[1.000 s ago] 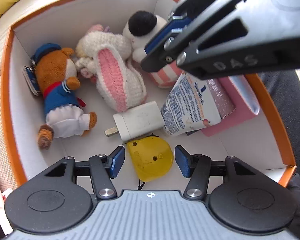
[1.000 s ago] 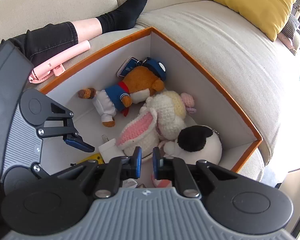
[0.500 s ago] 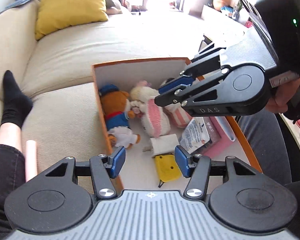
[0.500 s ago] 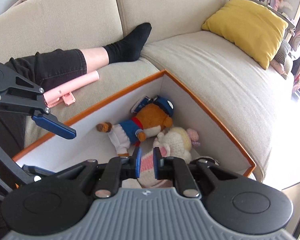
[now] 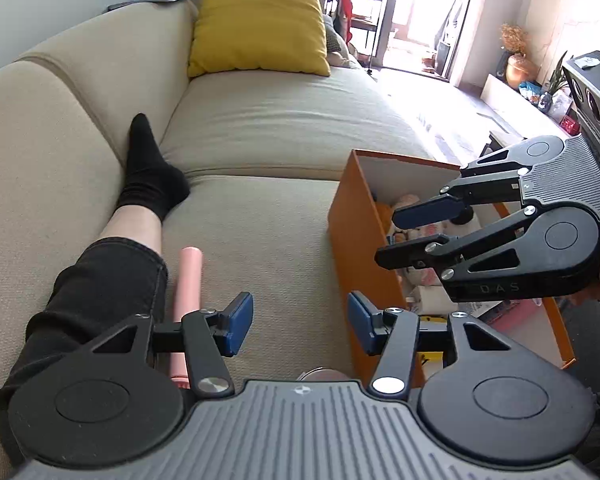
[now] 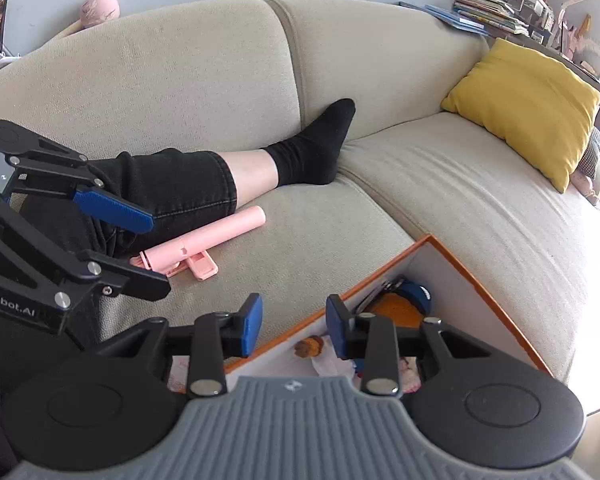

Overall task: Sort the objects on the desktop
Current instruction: 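Move the right gripper to the round compact mirror while the left approaches the pink selfie stick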

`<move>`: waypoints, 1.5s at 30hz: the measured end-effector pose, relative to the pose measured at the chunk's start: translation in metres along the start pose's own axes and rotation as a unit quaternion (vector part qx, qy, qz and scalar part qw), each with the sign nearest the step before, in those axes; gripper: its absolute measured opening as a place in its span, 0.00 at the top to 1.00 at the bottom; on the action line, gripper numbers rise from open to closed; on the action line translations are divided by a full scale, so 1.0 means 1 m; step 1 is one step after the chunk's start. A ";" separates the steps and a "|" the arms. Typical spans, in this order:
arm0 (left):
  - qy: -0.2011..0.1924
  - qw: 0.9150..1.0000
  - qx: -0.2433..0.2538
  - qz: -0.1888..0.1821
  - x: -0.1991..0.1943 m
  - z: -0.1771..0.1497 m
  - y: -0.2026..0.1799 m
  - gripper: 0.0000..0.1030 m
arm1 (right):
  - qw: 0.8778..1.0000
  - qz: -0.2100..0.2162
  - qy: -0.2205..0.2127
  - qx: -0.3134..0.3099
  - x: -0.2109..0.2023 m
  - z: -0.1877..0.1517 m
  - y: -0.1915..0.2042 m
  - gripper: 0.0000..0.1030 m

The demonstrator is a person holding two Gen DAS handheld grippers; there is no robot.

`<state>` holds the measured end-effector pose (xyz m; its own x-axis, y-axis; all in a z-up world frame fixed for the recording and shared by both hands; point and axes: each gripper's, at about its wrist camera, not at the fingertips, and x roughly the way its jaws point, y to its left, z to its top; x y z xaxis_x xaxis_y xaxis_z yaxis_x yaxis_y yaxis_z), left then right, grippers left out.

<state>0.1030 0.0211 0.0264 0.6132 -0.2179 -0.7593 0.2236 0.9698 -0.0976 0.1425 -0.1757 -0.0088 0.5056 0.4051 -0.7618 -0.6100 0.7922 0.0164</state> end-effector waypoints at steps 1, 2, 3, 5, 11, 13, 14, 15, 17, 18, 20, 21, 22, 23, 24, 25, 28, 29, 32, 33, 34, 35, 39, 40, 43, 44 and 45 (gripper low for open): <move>0.003 1.000 -0.004 0.002 0.000 -0.002 0.007 0.42 | 1.000 0.007 0.002 0.000 0.004 0.002 0.004 0.64; 0.005 1.000 -0.007 0.005 0.001 -0.004 0.013 0.43 | 1.000 0.011 0.007 0.001 0.008 0.005 0.009 0.64; 0.008 1.000 -0.012 0.007 0.000 -0.007 0.019 0.43 | 1.000 0.014 0.014 0.001 0.012 0.006 0.013 0.64; 0.014 1.000 -0.018 0.010 0.000 -0.011 0.031 0.46 | 0.999 0.018 0.031 0.001 0.023 0.010 0.020 0.64; 0.046 0.999 -0.018 0.001 0.007 -0.031 0.055 0.50 | 0.996 0.037 0.081 0.011 0.049 0.014 0.034 0.66; 0.057 0.998 -0.013 0.000 0.012 -0.036 0.058 0.51 | 0.994 0.050 0.102 0.008 0.062 0.014 0.040 0.66; 0.062 0.998 -0.013 0.000 0.014 -0.037 0.059 0.52 | 0.992 0.056 0.115 0.004 0.068 0.014 0.043 0.66; 0.068 0.998 -0.010 0.000 0.017 -0.039 0.060 0.52 | 0.990 0.061 0.128 -0.001 0.075 0.014 0.048 0.66; 0.075 0.997 -0.002 0.000 0.020 -0.042 0.060 0.53 | 0.984 0.074 0.161 -0.021 0.090 0.013 0.056 0.65; 0.077 0.997 0.000 0.002 0.022 -0.043 0.060 0.53 | 0.980 0.082 0.177 -0.032 0.096 0.011 0.060 0.65; 0.080 0.997 -0.002 0.001 0.023 -0.046 0.062 0.53 | 0.972 0.087 0.212 -0.057 0.110 0.008 0.069 0.65; 0.082 0.997 -0.001 -0.002 0.023 -0.048 0.062 0.53 | 0.967 0.087 0.228 -0.070 0.115 0.006 0.073 0.65; 0.083 0.996 0.002 -0.006 0.023 -0.049 0.061 0.53 | 0.963 0.089 0.239 -0.081 0.120 0.004 0.076 0.65; 0.085 0.996 0.007 -0.011 0.023 -0.051 0.060 0.53 | 0.959 0.090 0.253 -0.094 0.126 0.002 0.079 0.64; 0.087 0.996 0.010 -0.014 0.024 -0.052 0.058 0.53 | 0.954 0.088 0.268 -0.103 0.131 0.001 0.080 0.63; 0.089 0.996 0.014 -0.017 0.024 -0.054 0.057 0.53 | 0.949 0.084 0.282 -0.110 0.137 0.001 0.081 0.63; 0.096 0.995 0.024 -0.030 0.027 -0.058 0.052 0.53 | 0.935 0.083 0.317 -0.133 0.152 0.001 0.083 0.61; 0.099 0.994 0.026 -0.034 0.029 -0.060 0.051 0.53 | 0.930 0.087 0.328 -0.141 0.156 0.001 0.085 0.59; 0.104 0.994 0.027 -0.039 0.032 -0.063 0.050 0.53 | 0.916 0.103 0.358 -0.146 0.168 0.001 0.086 0.52; 0.103 0.994 0.026 -0.040 0.031 -0.064 0.050 0.53 | 0.913 0.105 0.368 -0.143 0.171 0.002 0.086 0.51; 0.103 0.994 0.024 -0.042 0.031 -0.065 0.051 0.53 | 0.910 0.103 0.379 -0.135 0.174 0.003 0.085 0.50; 0.103 0.993 0.022 -0.043 0.030 -0.066 0.051 0.53 | 0.908 0.100 0.386 -0.128 0.177 0.004 0.084 0.49; 0.104 0.993 0.019 -0.044 0.030 -0.066 0.053 0.53 | 0.898 0.097 0.417 -0.106 0.187 0.005 0.085 0.49; 0.103 0.994 0.019 -0.044 0.030 -0.066 0.054 0.53 | 0.895 0.096 0.424 -0.098 0.190 0.005 0.085 0.49; 0.100 0.994 0.017 -0.046 0.027 -0.066 0.054 0.53 | 0.888 0.104 0.442 -0.070 0.196 0.003 0.083 0.48; 0.100 0.994 0.016 -0.045 0.026 -0.067 0.054 0.53 | 0.887 0.106 0.446 -0.060 0.197 0.001 0.082 0.45; 0.099 0.994 0.017 -0.045 0.026 -0.067 0.054 0.53 | 0.885 0.109 0.450 -0.047 0.199 -0.002 0.082 0.40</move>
<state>0.0800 0.0749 -0.0421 0.4288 -0.2749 -0.8606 0.2982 0.9423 -0.1524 0.1920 -0.0312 -0.1605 -0.2959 -0.0176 -0.9550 -0.7019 0.6821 0.2049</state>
